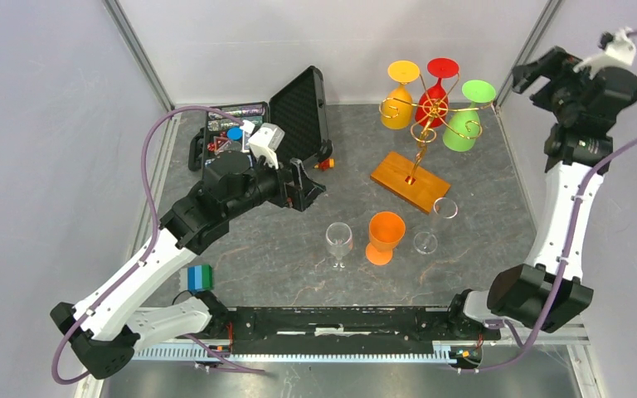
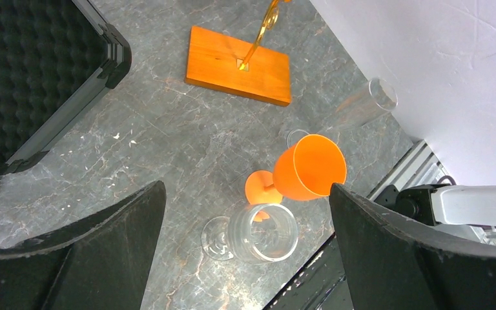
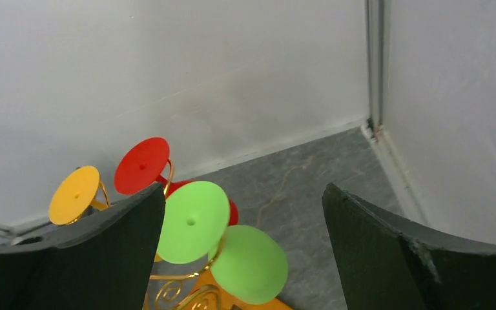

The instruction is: Take the wine glass off the wine glass rack

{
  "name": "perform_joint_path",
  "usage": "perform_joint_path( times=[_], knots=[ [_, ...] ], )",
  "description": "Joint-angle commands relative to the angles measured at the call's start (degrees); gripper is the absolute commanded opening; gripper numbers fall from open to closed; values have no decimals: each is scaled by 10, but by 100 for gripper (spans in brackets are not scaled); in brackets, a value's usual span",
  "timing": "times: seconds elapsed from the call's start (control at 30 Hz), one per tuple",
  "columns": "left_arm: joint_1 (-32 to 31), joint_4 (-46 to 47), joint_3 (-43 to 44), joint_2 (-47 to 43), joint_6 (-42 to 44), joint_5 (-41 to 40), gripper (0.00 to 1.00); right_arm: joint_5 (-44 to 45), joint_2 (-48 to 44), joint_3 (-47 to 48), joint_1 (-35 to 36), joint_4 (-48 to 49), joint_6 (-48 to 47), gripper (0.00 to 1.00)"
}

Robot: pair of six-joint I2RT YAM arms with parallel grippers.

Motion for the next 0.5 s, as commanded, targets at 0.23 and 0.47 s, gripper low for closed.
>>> perform_joint_path(
  times=[0.23, 0.47],
  knots=[
    [7, 37, -17, -11, -14, 8, 100, -262, -4, -185, -84, 273, 275, 86],
    [7, 34, -16, -10, -6, 6, 100, -290, 22, -231, -83, 377, 357, 74]
  ],
)
